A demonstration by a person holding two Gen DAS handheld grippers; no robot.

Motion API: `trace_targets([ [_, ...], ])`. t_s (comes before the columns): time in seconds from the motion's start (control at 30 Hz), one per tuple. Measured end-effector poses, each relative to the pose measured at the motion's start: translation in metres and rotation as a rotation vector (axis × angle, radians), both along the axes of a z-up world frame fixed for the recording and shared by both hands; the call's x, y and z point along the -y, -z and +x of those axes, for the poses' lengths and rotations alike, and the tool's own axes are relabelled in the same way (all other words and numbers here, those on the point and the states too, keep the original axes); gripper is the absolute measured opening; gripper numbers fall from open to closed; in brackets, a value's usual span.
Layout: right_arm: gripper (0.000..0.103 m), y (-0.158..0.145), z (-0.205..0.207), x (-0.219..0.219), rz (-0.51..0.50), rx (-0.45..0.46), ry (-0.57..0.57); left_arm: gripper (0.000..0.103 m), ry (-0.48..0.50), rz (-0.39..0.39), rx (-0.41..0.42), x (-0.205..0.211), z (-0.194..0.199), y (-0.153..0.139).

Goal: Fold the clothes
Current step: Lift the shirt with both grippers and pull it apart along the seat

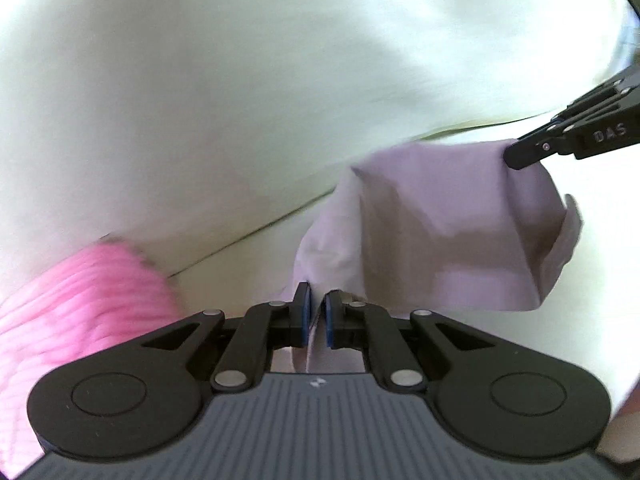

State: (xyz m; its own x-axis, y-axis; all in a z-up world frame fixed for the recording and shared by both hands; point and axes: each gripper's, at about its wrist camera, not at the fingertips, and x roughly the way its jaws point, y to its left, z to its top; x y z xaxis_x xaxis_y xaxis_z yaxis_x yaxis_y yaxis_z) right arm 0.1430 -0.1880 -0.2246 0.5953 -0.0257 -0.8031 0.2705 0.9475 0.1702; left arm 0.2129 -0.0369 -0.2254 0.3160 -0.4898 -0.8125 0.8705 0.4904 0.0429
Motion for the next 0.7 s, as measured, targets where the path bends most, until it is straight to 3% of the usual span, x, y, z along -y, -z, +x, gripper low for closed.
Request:
trace_targets([
  [0.27, 0.003, -0.025, -0.134, 0.075, -0.068, -0.066, 0.236, 0.000, 0.217, -0.069, -0.057, 0.099, -0.102, -0.008],
  [0.47, 0.003, -0.021, -0.208, 0.146, -0.097, -0.118, 0.320, 0.000, 0.335, -0.073, -0.088, 0.181, -0.180, 0.002],
  [0.6, 0.003, 0.021, -0.249, 0.213, -0.102, -0.174, 0.287, 0.000, 0.303, -0.039, -0.065, 0.216, -0.236, 0.010],
  [0.7, 0.003, 0.061, -0.273, 0.259, -0.073, -0.182, 0.237, 0.000, 0.187, 0.002, -0.050, 0.240, -0.257, 0.047],
])
